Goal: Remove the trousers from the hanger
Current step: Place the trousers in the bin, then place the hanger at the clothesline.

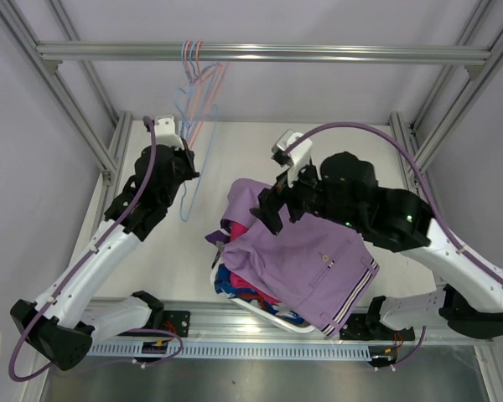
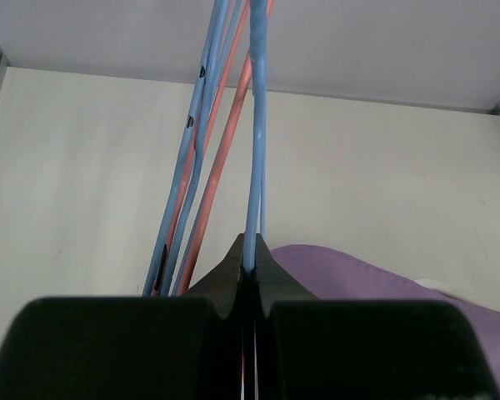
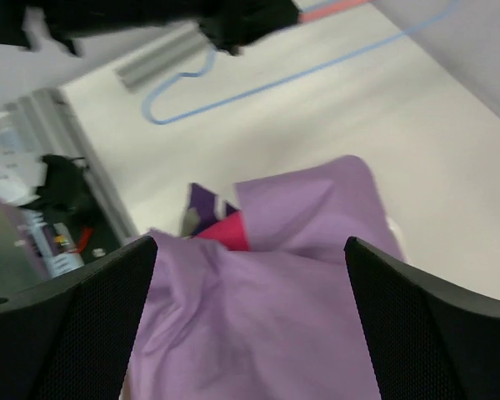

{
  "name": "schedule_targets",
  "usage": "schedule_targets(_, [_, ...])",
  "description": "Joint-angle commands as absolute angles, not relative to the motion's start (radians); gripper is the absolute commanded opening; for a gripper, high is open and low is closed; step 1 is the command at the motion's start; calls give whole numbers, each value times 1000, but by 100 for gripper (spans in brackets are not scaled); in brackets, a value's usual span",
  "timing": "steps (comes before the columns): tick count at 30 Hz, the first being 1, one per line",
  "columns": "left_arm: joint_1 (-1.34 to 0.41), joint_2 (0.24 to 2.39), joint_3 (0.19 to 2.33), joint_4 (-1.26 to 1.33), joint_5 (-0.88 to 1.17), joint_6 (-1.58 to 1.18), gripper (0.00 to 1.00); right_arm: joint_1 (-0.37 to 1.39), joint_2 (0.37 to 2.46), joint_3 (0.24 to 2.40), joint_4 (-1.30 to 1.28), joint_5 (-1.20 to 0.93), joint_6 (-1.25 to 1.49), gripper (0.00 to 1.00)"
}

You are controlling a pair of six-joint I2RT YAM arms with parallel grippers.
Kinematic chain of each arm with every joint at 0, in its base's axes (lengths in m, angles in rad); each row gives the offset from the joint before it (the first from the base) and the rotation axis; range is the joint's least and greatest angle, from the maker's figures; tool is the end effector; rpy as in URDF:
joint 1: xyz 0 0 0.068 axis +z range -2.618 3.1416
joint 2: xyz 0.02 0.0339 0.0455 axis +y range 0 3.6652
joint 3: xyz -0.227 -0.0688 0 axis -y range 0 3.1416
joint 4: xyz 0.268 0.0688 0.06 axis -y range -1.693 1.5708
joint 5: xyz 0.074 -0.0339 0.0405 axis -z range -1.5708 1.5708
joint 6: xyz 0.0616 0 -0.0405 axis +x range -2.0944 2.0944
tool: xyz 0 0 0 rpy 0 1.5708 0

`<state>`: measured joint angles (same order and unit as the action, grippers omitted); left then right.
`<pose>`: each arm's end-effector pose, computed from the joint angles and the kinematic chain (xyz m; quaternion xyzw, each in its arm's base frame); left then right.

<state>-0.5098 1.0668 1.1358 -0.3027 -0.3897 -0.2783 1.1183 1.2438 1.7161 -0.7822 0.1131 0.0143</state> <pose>0.2742 -0.1265 0.3603 -0.0303 0.7786 -0.0932 0.6198 0.1318 0.2553 0.4626 -0.3945 0.7042 0.2772 0.5212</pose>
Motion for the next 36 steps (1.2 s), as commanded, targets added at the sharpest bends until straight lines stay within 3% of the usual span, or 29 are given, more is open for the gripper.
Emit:
schedule_targets(1, [-500,1029,1178,-272,-414,-258,0,1124,1380,1735,-845,344,-44,100])
schedule_targets(3, [-500,1026,1175,-270,-411,-258,0,1123,1439,1785,-916,391,-32,98])
schedule_targets(5, [-500,1022,1177,-271,-411,-258,1,1124,1502,1807,-974,416,-8,89])
schedule_targets(7, [-500,1017,1181,-273,-408,-256,0,1127,1511,1778,-985,417,37,71])
schedule_targets(10, [-500,1002,1184,-279,-379,-261,0,1150,1459,1679,-963,428,80,63])
schedule_targets(14, [-502,997,1209,-299,-307,-282,0,1161,1358,1519,-849,388,116,65])
schedule_targets(17, [-515,1005,1230,-316,-238,-291,0,1164,1297,1450,-819,388,146,76])
schedule_targets(21, [-551,1011,1261,-327,-192,-262,0,1181,1188,1358,-747,385,161,82])
schedule_targets(29, [-589,1049,1345,-373,-215,-212,0,1180,1025,1197,-670,382,155,86])
schedule_targets(36, [-591,1215,1538,-474,-221,-184,0,1175,965,1089,-612,353,150,88])
